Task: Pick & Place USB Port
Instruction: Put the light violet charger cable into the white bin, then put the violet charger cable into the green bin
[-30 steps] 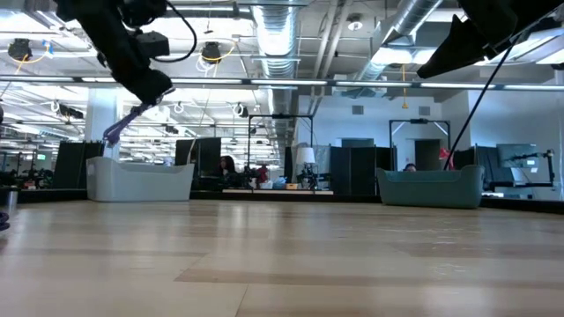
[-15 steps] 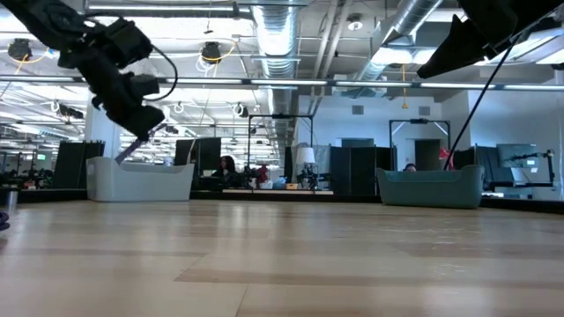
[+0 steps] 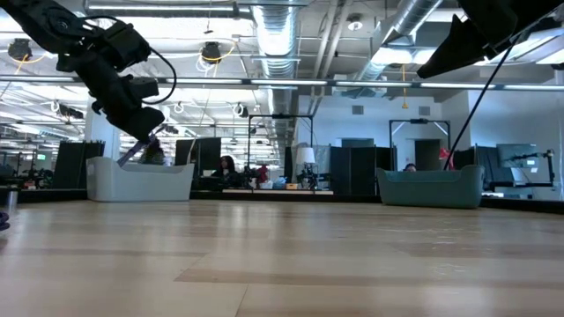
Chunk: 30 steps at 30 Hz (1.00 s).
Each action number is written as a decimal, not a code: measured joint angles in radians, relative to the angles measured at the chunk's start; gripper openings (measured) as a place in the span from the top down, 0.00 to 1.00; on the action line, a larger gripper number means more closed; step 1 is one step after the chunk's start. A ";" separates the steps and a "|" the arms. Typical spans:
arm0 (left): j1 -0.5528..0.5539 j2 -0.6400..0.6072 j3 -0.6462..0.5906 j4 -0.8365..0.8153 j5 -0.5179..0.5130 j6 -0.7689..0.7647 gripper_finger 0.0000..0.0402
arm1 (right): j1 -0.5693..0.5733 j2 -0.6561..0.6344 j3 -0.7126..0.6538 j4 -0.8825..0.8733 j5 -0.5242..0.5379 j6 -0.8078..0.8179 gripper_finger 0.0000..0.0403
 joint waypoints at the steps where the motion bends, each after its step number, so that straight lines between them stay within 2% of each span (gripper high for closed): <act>1: 0.000 0.000 0.000 0.005 -0.001 -0.001 0.92 | 0.000 0.000 0.000 0.000 0.000 0.000 0.76; 10: 0.000 0.000 0.000 0.019 -0.001 -0.008 0.77 | 0.000 0.000 0.000 0.000 0.000 0.000 0.76; 14: 0.000 -0.003 0.000 0.056 0.008 -0.023 0.74 | 0.000 0.000 0.000 0.000 0.000 0.000 0.76; 20: -0.044 -0.042 0.002 0.083 0.307 -0.050 0.77 | 0.000 0.000 0.000 0.000 0.000 0.000 0.76; 22: -0.082 -0.056 0.002 0.072 0.366 -0.065 0.79 | 0.000 0.000 0.000 0.000 0.000 0.000 0.76; 25: -0.166 -0.068 0.002 0.069 0.401 -0.093 0.81 | 0.000 0.000 0.000 0.000 0.000 0.000 0.76; 30: -0.335 -0.075 0.002 0.068 0.405 -0.165 0.83 | 0.000 0.000 0.000 0.000 0.000 0.000 0.76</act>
